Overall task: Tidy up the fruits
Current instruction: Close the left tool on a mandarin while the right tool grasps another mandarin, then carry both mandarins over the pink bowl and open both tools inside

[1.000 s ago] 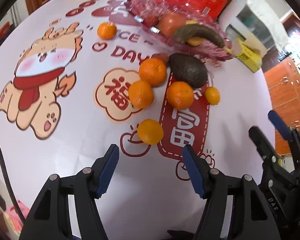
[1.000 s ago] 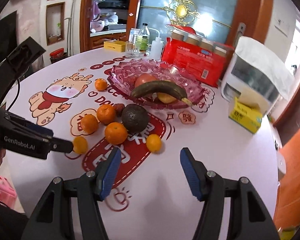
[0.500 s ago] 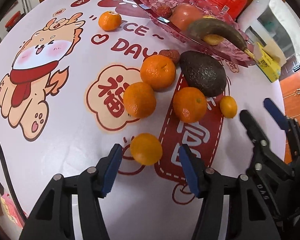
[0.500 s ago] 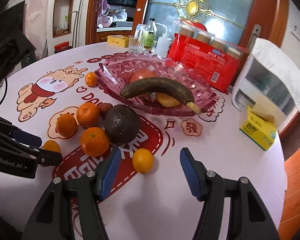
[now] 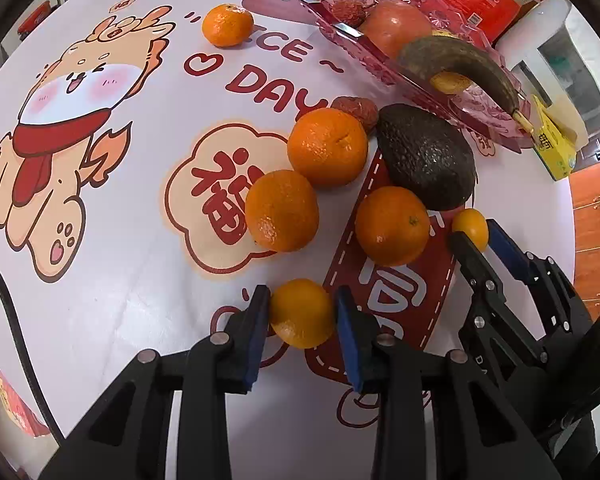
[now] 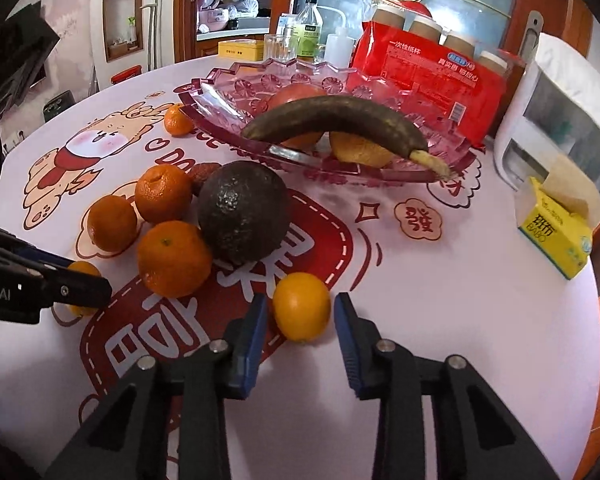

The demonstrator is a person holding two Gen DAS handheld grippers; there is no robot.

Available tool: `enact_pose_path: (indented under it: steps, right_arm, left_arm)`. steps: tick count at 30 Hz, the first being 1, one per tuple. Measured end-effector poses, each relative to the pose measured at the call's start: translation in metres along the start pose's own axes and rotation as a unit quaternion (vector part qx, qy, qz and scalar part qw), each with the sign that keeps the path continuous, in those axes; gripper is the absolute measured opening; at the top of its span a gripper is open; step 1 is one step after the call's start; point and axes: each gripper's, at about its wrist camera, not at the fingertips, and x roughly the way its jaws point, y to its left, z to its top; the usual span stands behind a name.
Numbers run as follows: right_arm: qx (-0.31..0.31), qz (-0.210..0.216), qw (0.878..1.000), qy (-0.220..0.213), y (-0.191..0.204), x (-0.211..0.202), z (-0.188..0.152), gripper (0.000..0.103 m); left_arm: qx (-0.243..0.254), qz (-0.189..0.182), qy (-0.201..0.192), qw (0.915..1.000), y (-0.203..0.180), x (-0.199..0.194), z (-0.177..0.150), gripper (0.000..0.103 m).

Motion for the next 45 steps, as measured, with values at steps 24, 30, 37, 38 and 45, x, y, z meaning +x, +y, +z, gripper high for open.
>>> enact_pose_path:
  steps: [24, 30, 37, 38, 45]
  right_arm:
    - [0.070, 0.006, 0.997, 0.020, 0.002, -0.040, -0.004, 0.030]
    - [0.093, -0.019, 0.995, 0.004, 0.003, -0.064, 0.002, 0.030]
    - [0.163, -0.066, 0.984, -0.019, -0.003, -0.086, 0.018, 0.030]
    - [0.170, -0.072, 0.983, -0.022, -0.004, -0.088, 0.021, 0.030]
    - [0.201, -0.107, 0.973, -0.043, -0.004, -0.097, 0.043, 0.030]
  left_arm:
    - [0.032, -0.015, -0.054, 0.9979, 0.012, -0.068, 0.002, 0.030]
    - [0.069, -0.026, -0.077, 0.9943, 0.012, -0.094, 0.019, 0.030]
    - [0.126, -0.043, -0.096, 0.9864, 0.009, -0.122, 0.048, 0.030]
    - [0.135, -0.046, -0.099, 0.9848, 0.009, -0.126, 0.053, 0.030]
    - [0.181, -0.060, -0.115, 0.9750, 0.003, -0.145, 0.090, 0.030]
